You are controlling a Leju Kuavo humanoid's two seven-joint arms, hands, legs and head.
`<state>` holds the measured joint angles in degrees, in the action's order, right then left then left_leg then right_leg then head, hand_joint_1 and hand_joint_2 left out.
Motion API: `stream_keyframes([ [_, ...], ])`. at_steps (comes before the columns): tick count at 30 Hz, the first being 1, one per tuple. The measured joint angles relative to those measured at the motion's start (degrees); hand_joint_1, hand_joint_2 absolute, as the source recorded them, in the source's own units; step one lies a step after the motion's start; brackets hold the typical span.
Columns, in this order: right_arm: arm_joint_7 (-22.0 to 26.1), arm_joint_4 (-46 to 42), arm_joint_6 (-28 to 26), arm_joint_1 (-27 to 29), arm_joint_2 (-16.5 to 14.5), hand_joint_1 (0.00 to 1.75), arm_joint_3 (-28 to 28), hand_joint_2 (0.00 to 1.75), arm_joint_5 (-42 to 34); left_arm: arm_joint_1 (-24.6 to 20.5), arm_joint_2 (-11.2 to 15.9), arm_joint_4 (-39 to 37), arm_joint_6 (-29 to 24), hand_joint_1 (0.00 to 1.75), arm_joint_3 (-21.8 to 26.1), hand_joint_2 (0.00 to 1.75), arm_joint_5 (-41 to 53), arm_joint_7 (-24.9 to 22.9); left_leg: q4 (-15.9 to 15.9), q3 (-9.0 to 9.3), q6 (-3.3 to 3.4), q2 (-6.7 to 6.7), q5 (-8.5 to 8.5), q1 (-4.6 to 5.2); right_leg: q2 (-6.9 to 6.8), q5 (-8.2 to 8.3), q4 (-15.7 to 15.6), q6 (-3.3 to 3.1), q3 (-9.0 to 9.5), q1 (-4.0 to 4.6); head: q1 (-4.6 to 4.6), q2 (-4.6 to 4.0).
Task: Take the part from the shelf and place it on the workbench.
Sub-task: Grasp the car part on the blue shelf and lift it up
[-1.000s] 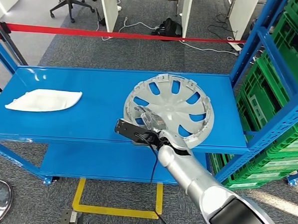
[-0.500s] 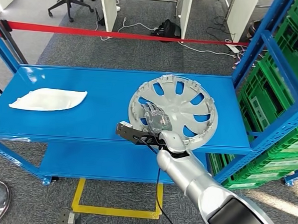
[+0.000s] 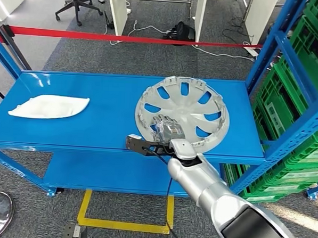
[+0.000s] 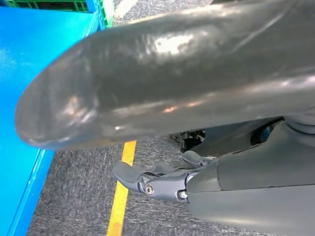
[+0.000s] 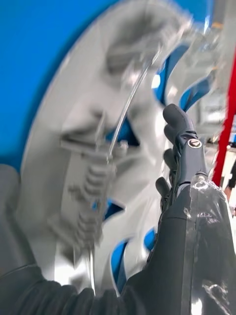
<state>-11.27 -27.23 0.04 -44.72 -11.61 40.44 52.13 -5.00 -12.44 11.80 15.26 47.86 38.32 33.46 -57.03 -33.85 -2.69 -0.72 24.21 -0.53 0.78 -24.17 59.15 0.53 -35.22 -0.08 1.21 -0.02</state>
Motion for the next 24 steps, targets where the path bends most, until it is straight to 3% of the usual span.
stream_keyframes([
  [2, -0.4, 0.65, 0.84, -0.36, -0.19, 1.75, -0.01, 1.75, 0.21, -0.01, 0.0, 0.0, -0.05, 0.0, 0.01, 0.0, 0.0, 0.0, -4.52, -1.96, -0.5, 0.13, 2.92, -0.02, -0.1, 0.19, -0.23, -0.58, 0.15, -0.23, -0.15, 0.0],
  [4, -0.64, 1.24, 1.25, -0.38, -0.24, 1.75, -0.01, 1.75, 0.34, 0.06, 0.04, -0.01, -0.11, 0.0, 0.01, 0.0, 0.0, 0.0, -12.63, -5.71, -0.76, 0.17, 6.8, -0.02, -0.21, 0.36, -0.25, -0.9, -0.05, -0.24, -0.23, 0.0],
  [5, -0.74, 1.52, 1.39, -0.36, -0.27, 1.75, -0.01, 1.75, 0.38, 0.12, 0.07, -0.01, -0.15, 0.0, 0.02, 0.0, 0.0, 0.0, -15.53, -7.06, -0.79, 0.17, 7.74, -0.03, -0.22, 0.52, -0.25, -0.96, -0.22, -0.24, -0.24, 0.0],
  [6, -0.85, 1.76, 1.49, -0.36, -0.3, 1.75, -0.01, 1.75, 0.42, 0.15, 0.1, -0.01, -0.19, 0.0, 0.03, 0.0, 0.0, 0.0, -16.33, -7.37, -0.75, 0.17, 7.6, -0.03, -0.21, 0.7, -0.25, -0.95, -0.41, -0.24, -0.25, 0.0],
  [7, -0.94, 1.96, 1.55, -0.38, -0.31, 1.75, -0.01, 1.75, 0.45, 0.16, 0.13, -0.01, -0.22, 0.0, 0.04, 0.0, 0.0, 0.0, -14.79, -6.44, -0.69, 0.18, 6.52, -0.03, -0.19, 0.93, -0.25, -0.87, -0.6, -0.26, -0.25, 0.0],
  [9, -1.06, 2.18, 1.55, -0.62, -0.33, 1.75, -0.01, 1.75, 0.51, 0.07, 0.13, 0.0, -0.22, 0.0, 0.06, 0.0, 0.0, 0.0, -7.0, -1.61, -0.57, 0.29, 3.61, -0.07, -0.14, 1.36, -0.17, -0.44, -0.92, -0.22, -0.29, 0.0],
  [11, -1.31, 2.44, 1.52, -1.05, -0.31, 1.75, -0.07, 1.75, 0.61, -0.09, 0.09, 0.0, -0.22, 0.0, 0.07, 0.0, -0.01, 0.05, -0.98, 2.17, -0.15, 0.3, 2.34, -0.09, -0.06, 1.56, -0.06, 0.13, -1.21, 0.03, -0.37, 0.0],
  [15, -1.51, 3.0, 1.2, -1.18, -0.28, 1.75, -0.26, 1.75, 0.82, 0.09, 0.03, 0.0, -0.22, 0.0, 0.14, 0.0, -0.02, 0.19, 0.45, 2.42, 1.49, 0.33, 1.46, -0.06, -0.1, 1.91, -0.19, 1.36, -1.8, -0.05, -0.31, 0.0],
  [17, -1.37, 3.14, 0.85, -1.16, -0.28, 1.75, -0.28, 1.75, 0.91, 0.15, 0.02, 0.0, -0.22, 0.0, 0.19, 0.0, 0.01, 0.32, 0.58, 2.28, 2.13, 0.47, 1.02, -0.24, -0.24, -0.4, 3.37, 1.89, -3.53, -0.16, -0.06, 0.0],
  [18, -1.28, 3.21, 0.65, -1.1, -0.28, 1.75, -0.3, 1.75, 0.95, 0.19, 0.01, 0.0, -0.24, 0.0, 0.21, 0.0, 0.02, 0.41, 0.57, 2.19, 2.27, 0.49, 0.94, -0.22, -0.31, -2.44, 7.07, 2.07, -5.09, -0.17, 0.11, 0.0],
  [20, -0.99, 3.3, 0.25, -0.94, -0.28, 1.75, -0.31, 1.75, 0.99, 0.34, 0.02, 0.0, -0.4, 0.0, 0.28, 0.87, 0.06, 0.54, 0.55, 2.08, 2.35, 0.5, 0.9, -0.17, -0.33, -5.67, 14.66, 2.27, -8.43, -0.21, 0.18, 0.0],
  [21, -0.83, 3.32, 0.06, -0.89, -0.28, 1.75, -0.33, 1.75, 0.99, 0.41, 0.02, 0.0, -0.55, 0.0, 0.32, 1.31, 0.08, 0.56, 0.54, 2.08, 2.35, 0.49, 0.91, -0.15, -0.33, -6.04, 16.51, 2.27, -9.19, -0.21, 0.18, 0.0],
  [22, -0.71, 3.32, -0.09, -0.9, -0.29, 1.75, -0.36, 1.75, 0.98, 0.45, 0.02, 0.0, -0.72, 0.0, 0.37, 1.75, 0.1, 0.57, 0.53, 2.13, 2.32, 0.48, 0.94, -0.15, -0.33, -5.32, 16.02, 2.21, -8.85, -0.21, 0.18, 0.0],
  [24, -0.5, 3.32, -0.32, -0.96, -0.31, 1.75, -0.48, 1.75, 1.0, 0.44, 0.01, 0.0, -0.95, 0.0, 0.46, 1.75, 0.15, 0.56, 0.51, 2.33, 2.06, 0.41, 1.11, -0.19, -0.37, -1.76, 8.63, 1.99, -4.96, -0.24, 0.21, 0.0],
])
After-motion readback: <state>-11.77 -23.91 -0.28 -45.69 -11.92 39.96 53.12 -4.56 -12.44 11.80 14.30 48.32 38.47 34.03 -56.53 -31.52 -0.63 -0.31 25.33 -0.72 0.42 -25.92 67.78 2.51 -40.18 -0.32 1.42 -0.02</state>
